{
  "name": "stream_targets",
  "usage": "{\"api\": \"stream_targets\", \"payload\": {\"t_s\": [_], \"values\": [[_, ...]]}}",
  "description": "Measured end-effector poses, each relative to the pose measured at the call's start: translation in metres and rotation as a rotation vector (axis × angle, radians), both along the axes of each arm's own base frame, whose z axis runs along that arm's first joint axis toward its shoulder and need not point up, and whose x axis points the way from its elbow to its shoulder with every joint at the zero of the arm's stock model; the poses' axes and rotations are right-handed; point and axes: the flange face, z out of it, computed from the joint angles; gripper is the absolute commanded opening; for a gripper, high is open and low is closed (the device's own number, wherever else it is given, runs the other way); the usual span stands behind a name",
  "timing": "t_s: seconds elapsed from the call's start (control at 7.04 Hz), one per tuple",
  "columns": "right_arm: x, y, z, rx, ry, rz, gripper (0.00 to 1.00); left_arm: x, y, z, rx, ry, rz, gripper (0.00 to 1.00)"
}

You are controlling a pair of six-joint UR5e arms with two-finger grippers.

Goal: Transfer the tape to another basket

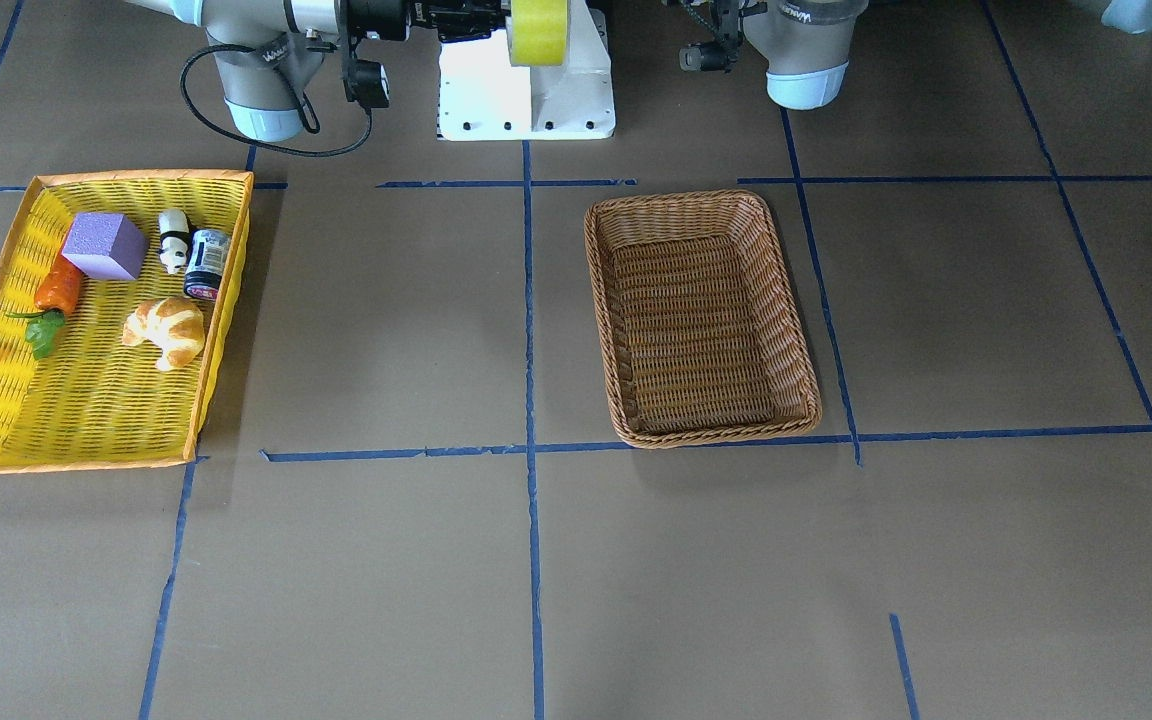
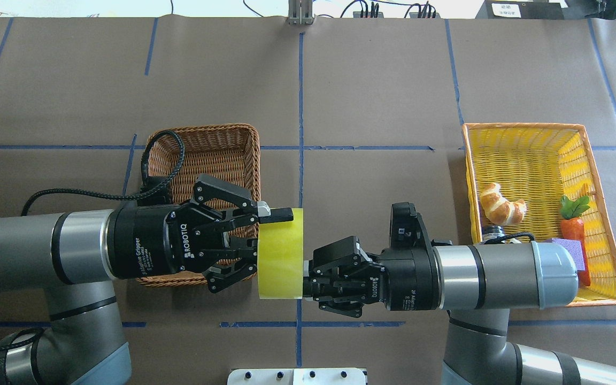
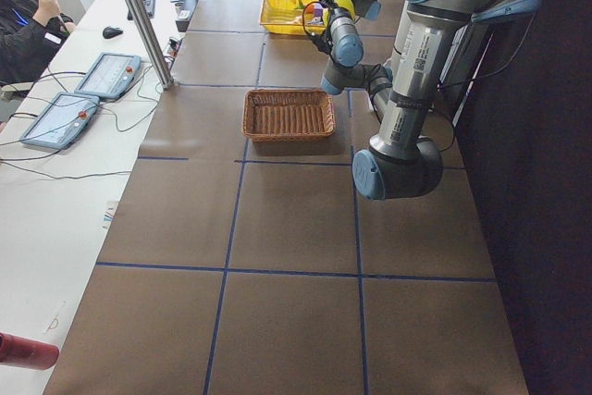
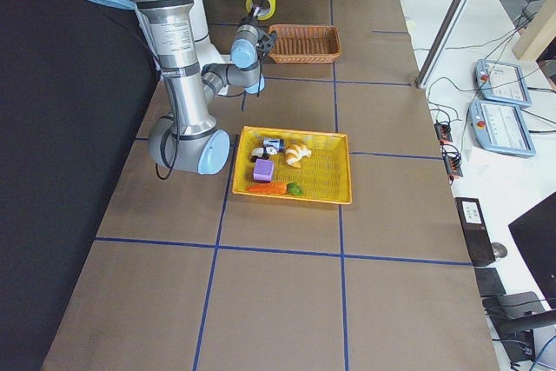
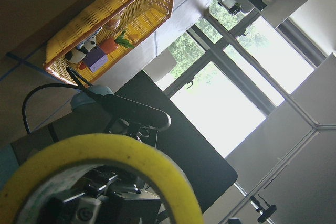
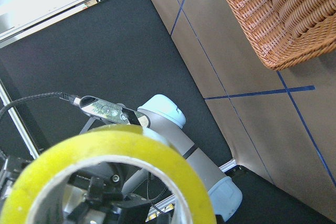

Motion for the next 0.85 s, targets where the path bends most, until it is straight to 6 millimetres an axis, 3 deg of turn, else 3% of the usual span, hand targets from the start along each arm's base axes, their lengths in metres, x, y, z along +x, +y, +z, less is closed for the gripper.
{"api": "stream_targets", "payload": {"t_s": [0.57,0.85], "values": [[0.000,-0.002,0.002,-0.017,0.000,0.019,1.00,-0.008,0.002,0.007,0.006,-0.003,0.006,0.00],[0.002,-0.004,0.005,-0.017,0.004,0.023,1.00,-0.033,-0.006,0.023,0.040,-0.044,0.006,0.00]]}}
